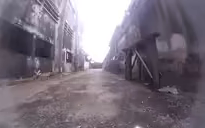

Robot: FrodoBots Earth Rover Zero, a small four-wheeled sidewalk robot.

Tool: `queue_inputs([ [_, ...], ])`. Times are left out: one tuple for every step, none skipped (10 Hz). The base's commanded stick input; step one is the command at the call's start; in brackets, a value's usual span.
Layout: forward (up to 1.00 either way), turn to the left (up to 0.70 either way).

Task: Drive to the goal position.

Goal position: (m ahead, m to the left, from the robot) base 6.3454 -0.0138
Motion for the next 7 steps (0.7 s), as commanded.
queue_inputs([
  [0.7, -0.05],
  [0.7, -0.28],
  [0.7, -0.35],
  [0.7, -0.28],
  [0.7, -0.06],
  [0.7, 0.0],
  [0.7, 0.0],
])
